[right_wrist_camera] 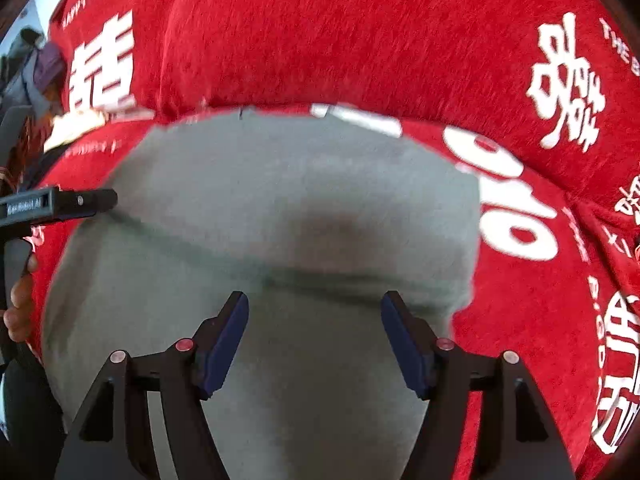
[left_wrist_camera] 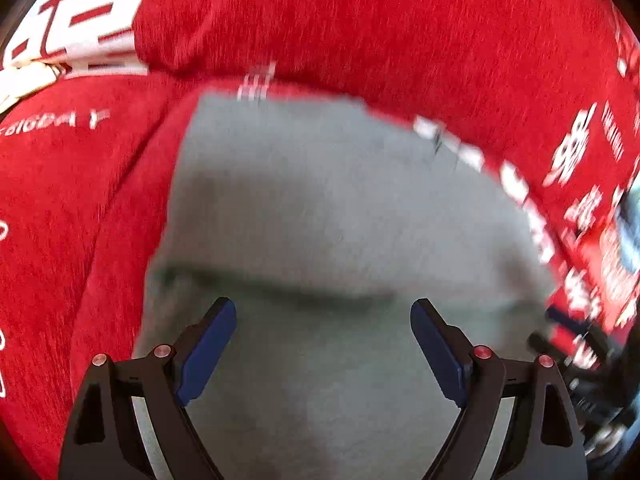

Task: Fold small clothes

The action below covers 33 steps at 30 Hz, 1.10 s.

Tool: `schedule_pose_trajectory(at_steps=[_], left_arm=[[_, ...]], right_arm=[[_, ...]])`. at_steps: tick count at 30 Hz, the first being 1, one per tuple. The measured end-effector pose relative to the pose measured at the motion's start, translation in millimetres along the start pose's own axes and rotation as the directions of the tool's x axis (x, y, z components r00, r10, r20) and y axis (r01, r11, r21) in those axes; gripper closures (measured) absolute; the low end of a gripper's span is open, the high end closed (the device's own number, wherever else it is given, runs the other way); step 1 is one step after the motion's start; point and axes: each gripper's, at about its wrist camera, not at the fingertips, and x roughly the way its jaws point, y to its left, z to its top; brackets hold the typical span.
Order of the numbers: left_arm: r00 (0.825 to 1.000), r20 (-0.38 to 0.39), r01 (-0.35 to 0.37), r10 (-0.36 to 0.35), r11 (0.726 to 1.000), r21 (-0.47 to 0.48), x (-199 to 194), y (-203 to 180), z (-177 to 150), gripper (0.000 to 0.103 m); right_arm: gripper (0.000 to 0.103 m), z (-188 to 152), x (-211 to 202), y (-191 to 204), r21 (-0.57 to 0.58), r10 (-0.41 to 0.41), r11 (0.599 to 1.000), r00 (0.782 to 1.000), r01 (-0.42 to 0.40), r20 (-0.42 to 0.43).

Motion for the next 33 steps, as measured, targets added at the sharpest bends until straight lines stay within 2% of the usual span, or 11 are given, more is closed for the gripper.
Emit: schedule_pose_trajectory(at_steps=[2,7,9,13,19,23,25,26,28,30,33], left_arm=[[0.998,0.064,-0.006,0.004,1.000,0.025,-4,7,-4,0.013],[0.997,0.043,-0.075,0.071,0.993,0.090,-11,21,-15,0.013],[0.993,0.037,-0.114,0.110,0.984,0.139,-17,24,-29,0.013],[0.987,0.065,-0.158,0.150,0.974,0.161,-52,26,-54,0.013],[0.998,0.063,-0.021,0.011,0.987,0.162,-57,-13,-62,0.013],[0.991,0.003,-0.125,0.131,0.937,0.325,-20,-50,-85,0.011],[0.983,0.068,-0.182,0.169,0.913,0.366,-27,-51,-103,0.000],[0.985,0.039,-0.172,0.169,0.919,0.355,-29,-43,-112,0.000],[0.988,0.022,-0.152,0.153,0.933,0.326,-38,-27,-129,0.000],[0.984,0.001,-0.166,0.177,0.921,0.353,-46,-14,-151,0.000],[0.979,-0.057,-0.165,0.197,0.922,0.349,-52,1,-171,0.000]], right_arm=[[0.031,-11,11,-5,0.001,-0.027,1.000,0.999,0.027,-0.042],[0.029,-39,3,-31,0.025,-0.044,0.999,0.998,0.045,-0.044],[0.023,-52,-5,-32,-0.027,-0.112,0.994,0.992,0.110,-0.055],[0.023,-71,-27,-43,0.010,-0.111,0.994,0.990,0.112,-0.084],[0.023,-53,-51,9,-0.095,-0.052,0.994,0.999,0.052,0.000],[0.023,-51,-17,78,-0.247,0.004,0.969,0.997,-0.023,-0.074],[0.023,-66,-7,95,-0.330,-0.013,0.944,0.995,-0.021,-0.103],[0.022,-79,-16,97,-0.368,-0.025,0.930,0.999,0.013,-0.028],[0.022,-98,-22,88,-0.382,-0.004,0.924,0.998,-0.021,-0.066],[0.020,-123,-34,65,-0.374,0.023,0.926,0.995,-0.057,-0.096],[0.019,-166,-51,45,-0.470,-0.062,0.883,0.991,-0.001,-0.118]])
